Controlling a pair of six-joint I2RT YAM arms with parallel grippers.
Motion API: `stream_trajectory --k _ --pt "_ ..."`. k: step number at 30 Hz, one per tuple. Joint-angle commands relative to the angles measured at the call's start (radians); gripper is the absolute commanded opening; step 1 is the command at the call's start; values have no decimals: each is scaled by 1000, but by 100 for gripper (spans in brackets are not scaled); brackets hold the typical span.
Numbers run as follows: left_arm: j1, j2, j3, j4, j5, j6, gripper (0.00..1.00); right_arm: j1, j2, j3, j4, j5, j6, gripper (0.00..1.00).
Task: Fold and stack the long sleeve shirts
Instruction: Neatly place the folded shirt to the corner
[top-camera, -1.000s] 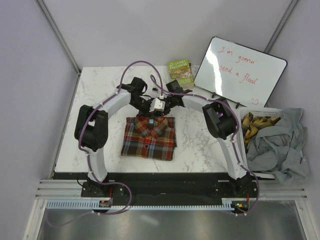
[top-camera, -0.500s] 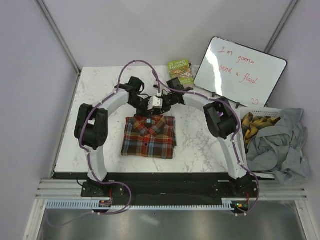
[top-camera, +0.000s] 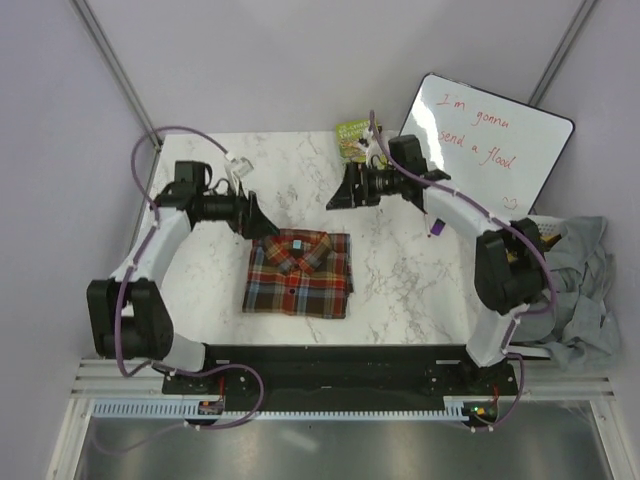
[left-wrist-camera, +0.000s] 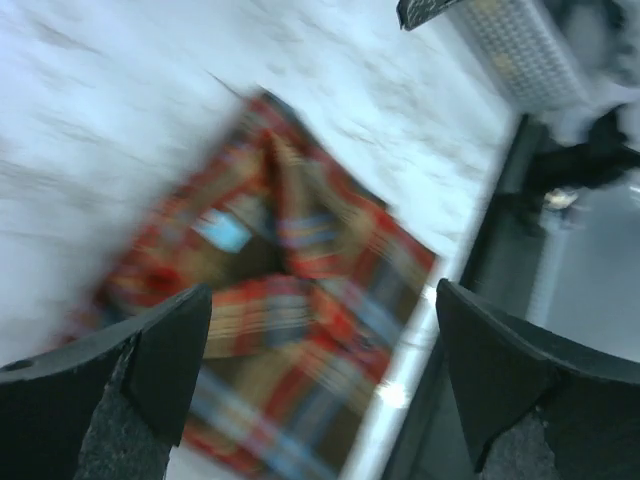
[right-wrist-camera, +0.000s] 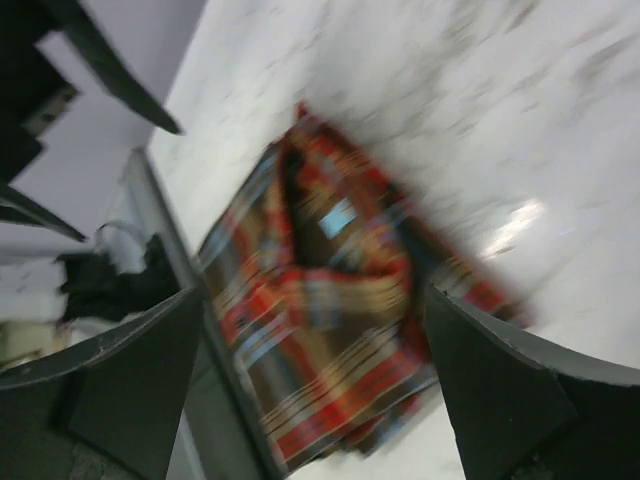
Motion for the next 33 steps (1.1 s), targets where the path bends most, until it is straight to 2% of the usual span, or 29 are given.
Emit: stream_trajectory --k 1,2,4,8,14,16,18,19,20,21,22,23,24,25,27,30,33 --pt "-59 -122 -320 188 262 -626 99 156 -157 -344 339 -202 392 98" --pt "-64 -139 -418 285 262 -742 99 182 -164 -376 377 -213 470 98" --pt "-70 -128 -496 350 263 -813 99 250 -145 -426 436 -239 495 98" --pt "-49 -6 -574 371 196 -786 99 275 -23 -488 482 -268 506 98" --pt "86 79 -528 316 15 -760 99 195 126 -439 288 -228 319 98" --pt "97 38 -481 272 -13 -717 99 192 109 -352 195 -213 218 98" --pt "88 -66 -461 253 -21 -670 99 206 71 -298 174 -231 224 98" --pt "74 -102 -424 229 -69 -644 99 215 18 -286 172 -239 236 98" --pt "54 -137 -400 194 -115 -569 99 229 -12 -273 174 -248 241 98" --pt "-17 -177 -375 160 -184 -535 99 229 -42 -267 180 -251 250 98" --pt "-68 -235 -332 104 -375 -507 99 229 -105 -267 189 -247 259 98" --pt "-131 -257 -317 79 -496 -451 99 217 -136 -270 186 -215 254 98" --pt "-253 -268 -307 60 -595 -427 99 204 -166 -287 183 -195 254 98" --pt "-300 -280 -295 13 -699 -417 99 186 -214 -299 181 -185 256 98" --pt "-410 -283 -301 -12 -758 -444 99 120 -260 -327 172 -158 265 98" --pt "-515 -237 -323 -29 -830 -489 99 26 -306 -356 164 -130 264 98" --pt "-558 -151 -284 -26 -892 -510 99 -20 -334 -361 158 -121 258 98"
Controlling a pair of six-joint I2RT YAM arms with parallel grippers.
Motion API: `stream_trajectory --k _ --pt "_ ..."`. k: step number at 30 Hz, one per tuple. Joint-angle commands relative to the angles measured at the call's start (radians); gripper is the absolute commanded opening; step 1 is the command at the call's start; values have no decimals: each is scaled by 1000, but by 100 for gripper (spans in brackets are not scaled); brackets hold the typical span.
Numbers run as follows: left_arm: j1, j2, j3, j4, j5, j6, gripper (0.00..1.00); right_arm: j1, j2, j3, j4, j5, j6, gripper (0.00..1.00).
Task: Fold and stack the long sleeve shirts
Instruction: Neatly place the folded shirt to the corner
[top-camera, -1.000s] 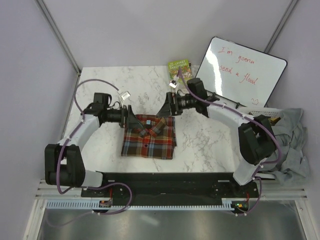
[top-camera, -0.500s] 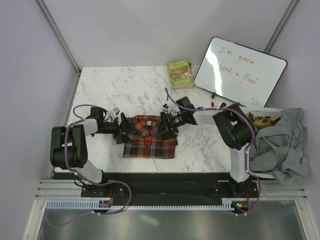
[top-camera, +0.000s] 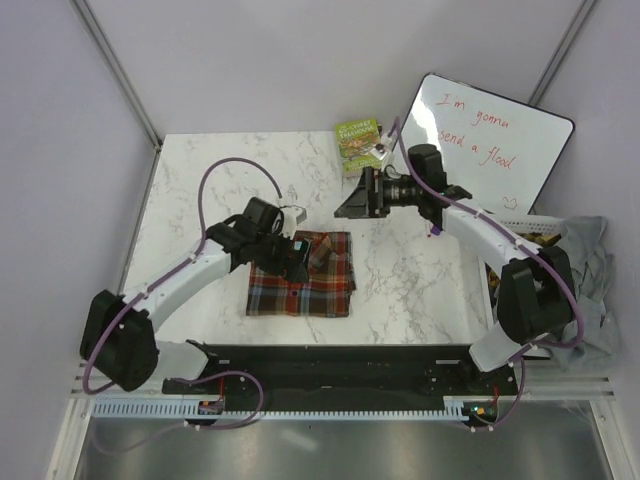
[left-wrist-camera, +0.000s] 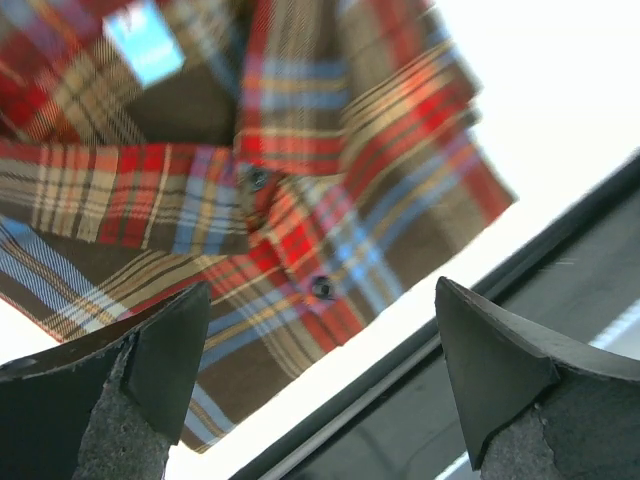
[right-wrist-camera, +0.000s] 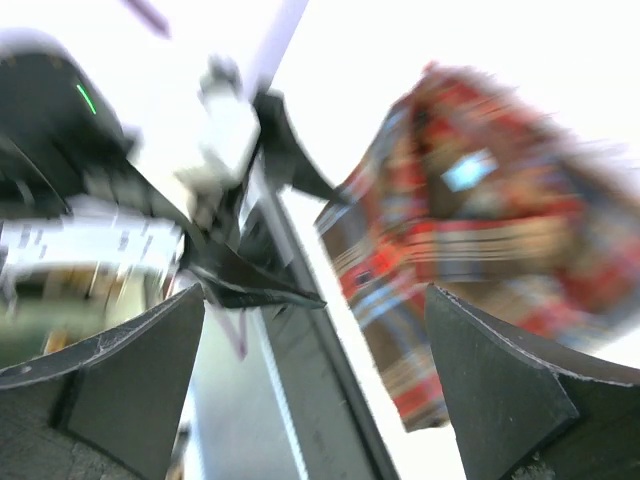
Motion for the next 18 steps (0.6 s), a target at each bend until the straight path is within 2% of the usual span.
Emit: stream_trajectory --k 1,5,7,12,15,16,17,18 --pt "-56 126 38 -71 -236 -8 99 -59 -27 -34 -24 57 -24 98" --pt "-80 324 123 -116 -282 -23 99 -77 -36 -29 -30 66 -36 98" --pt "-55 421 183 -140 -319 -17 99 -96 -24 -21 -36 60 -38 98" --pt "178 556 357 -229 -253 17 99 -142 45 31 -62 19 -30 98" --pt "317 599 471 -242 -279 132 99 -163 70 52 -61 8 -22 98" --pt "346 637 499 -240 -293 228 99 -171 73 57 -61 10 -24 98" --pt "416 660 532 -242 -325 263 99 -174 75 67 -61 8 -27 98" --pt "453 692 607 -243 -325 303 99 -177 81 72 -62 8 -27 98"
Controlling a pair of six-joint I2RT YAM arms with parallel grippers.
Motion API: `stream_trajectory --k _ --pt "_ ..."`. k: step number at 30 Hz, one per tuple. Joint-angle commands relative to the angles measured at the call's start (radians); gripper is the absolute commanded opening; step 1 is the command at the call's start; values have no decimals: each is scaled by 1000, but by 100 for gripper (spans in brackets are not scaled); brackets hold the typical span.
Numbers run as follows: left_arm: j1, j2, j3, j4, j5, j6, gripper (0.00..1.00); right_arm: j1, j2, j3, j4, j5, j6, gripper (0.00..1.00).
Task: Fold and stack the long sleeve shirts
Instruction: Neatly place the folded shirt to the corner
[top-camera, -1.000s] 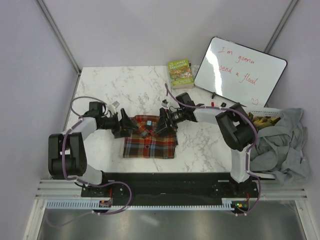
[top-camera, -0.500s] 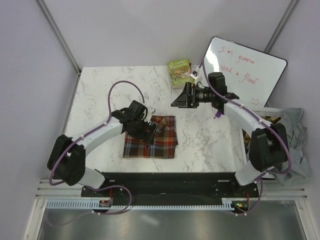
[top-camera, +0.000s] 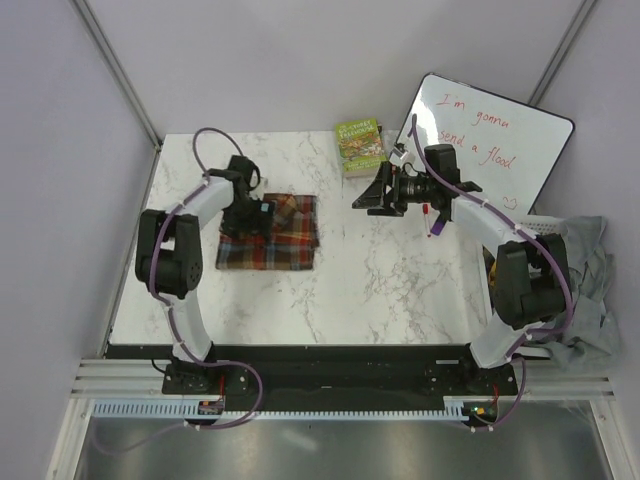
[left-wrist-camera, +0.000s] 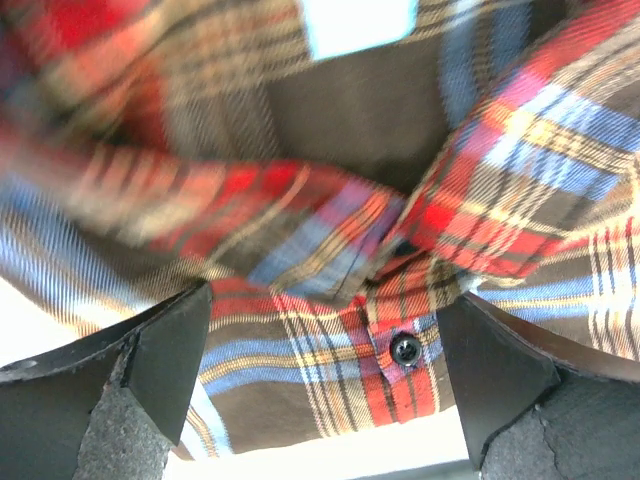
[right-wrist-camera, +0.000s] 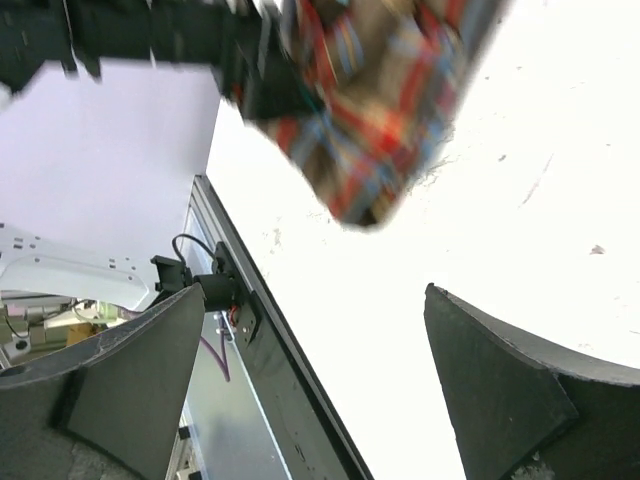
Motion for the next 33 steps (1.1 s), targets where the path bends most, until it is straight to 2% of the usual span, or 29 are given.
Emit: stream_trajectory --k 1,4,5,6,9,10,13,17,24,29,30,32,33 --pt "181 136 204 -20 -114 286 99 -19 15 66 -4 -28 -4 98" --pt "298 233 359 -8 -81 485 99 -28 26 77 -2 -31 -4 98" --pt "347 309 403 -13 -81 501 99 -30 29 79 -2 -31 -3 98" --pt "362 354 528 -42 -84 511 99 -30 33 80 -2 -36 0 98" --pt "401 509 739 -175 -28 486 94 -33 39 83 -5 -36 2 98" --pt "404 519 747 -181 -5 461 92 -35 41 83 -5 -34 0 98" --pt "407 499 692 -165 87 410 89 -39 42 88 -11 -42 3 98" --pt "444 402 536 -71 161 280 89 -42 30 86 -21 -42 -4 98" --pt "502 336 499 -21 215 2 89 -42 35 96 -25 -43 -1 98" --pt "487 222 465 18 187 26 89 -47 3 94 -31 -50 -4 98" --pt "484 182 450 21 169 75 91 -48 -3 93 -36 -51 -6 98" --pt "468 40 354 59 136 90 94 -50 -22 88 -41 -53 -10 98" --pt "464 -5 315 65 144 95 99 -52 -27 85 -41 -51 -15 98"
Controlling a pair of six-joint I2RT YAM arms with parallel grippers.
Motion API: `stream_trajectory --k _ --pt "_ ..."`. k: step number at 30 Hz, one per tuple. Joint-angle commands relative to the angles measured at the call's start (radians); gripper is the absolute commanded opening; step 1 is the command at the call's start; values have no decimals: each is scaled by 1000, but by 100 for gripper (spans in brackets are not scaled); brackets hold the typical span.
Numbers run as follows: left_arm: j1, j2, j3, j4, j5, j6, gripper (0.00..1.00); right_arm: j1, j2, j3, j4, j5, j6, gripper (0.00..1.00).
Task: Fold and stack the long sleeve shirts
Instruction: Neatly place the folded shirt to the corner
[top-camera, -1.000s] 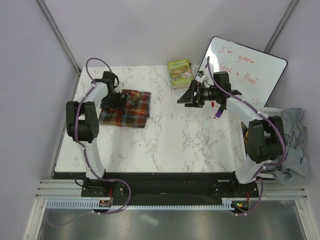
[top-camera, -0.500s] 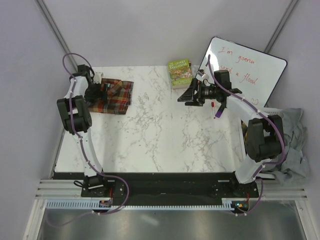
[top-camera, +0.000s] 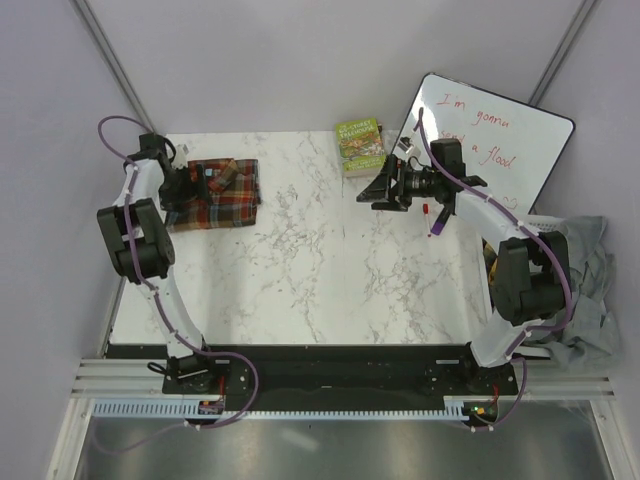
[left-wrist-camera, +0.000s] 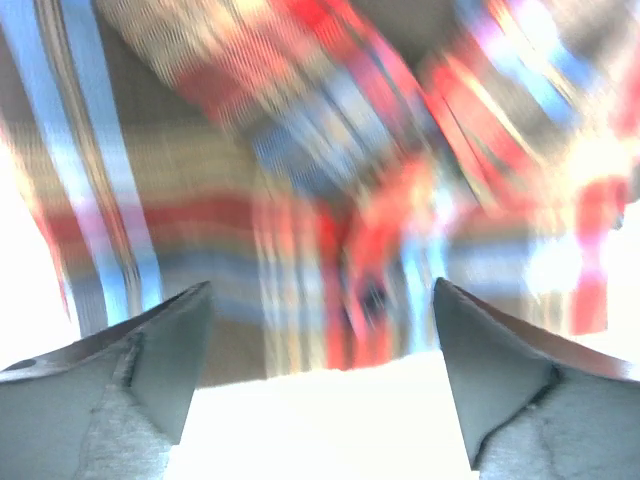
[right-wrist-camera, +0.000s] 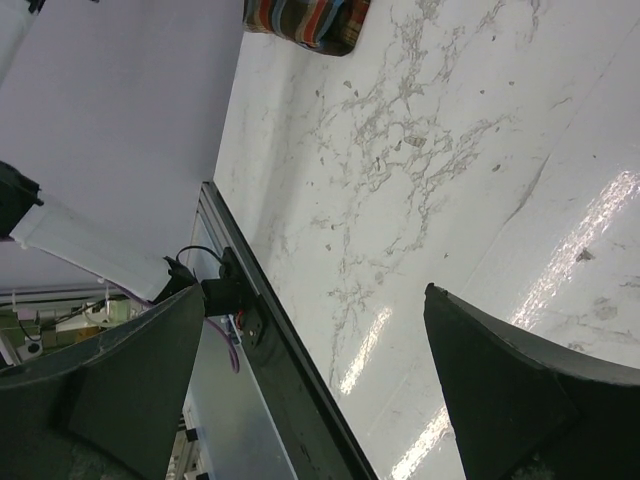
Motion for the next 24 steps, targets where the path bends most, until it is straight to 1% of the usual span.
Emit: stream_trajectory --k 1,2,4,6,7,10,11,13,18,21,24 --pt "-35 -305 -144 50 -20 16 99 -9 -65 30 -3 -28 -11 98" --pt "-46 -389 -221 60 -50 15 99 -7 -66 30 -1 -29 -11 98" --pt "-66 -449 -323 65 -69 7 99 -9 -69 29 -4 -32 -10 98" --pt "-80 -507 -389 65 -78 -19 99 -7 -72 27 -3 -37 -8 98" --pt "-95 -517 -449 66 -84 -28 99 -9 -77 26 -3 -37 -7 98" --pt "-121 -517 -533 65 -64 -48 99 -7 -86 20 -4 -34 -13 98" --pt "-132 -508 -547 74 -70 -85 99 -7 -86 18 -4 -35 -14 98" --pt "-160 -489 -579 99 -73 -97 99 -7 -88 13 -4 -37 -20 98" --pt "-197 -406 -558 166 -112 -160 99 -9 -80 10 -7 -43 -20 98" --pt "-200 -333 -517 189 -138 -185 99 -15 -72 10 -9 -49 -19 98" --pt "-198 -267 -439 207 -171 -194 99 -23 -63 12 -9 -51 -19 98"
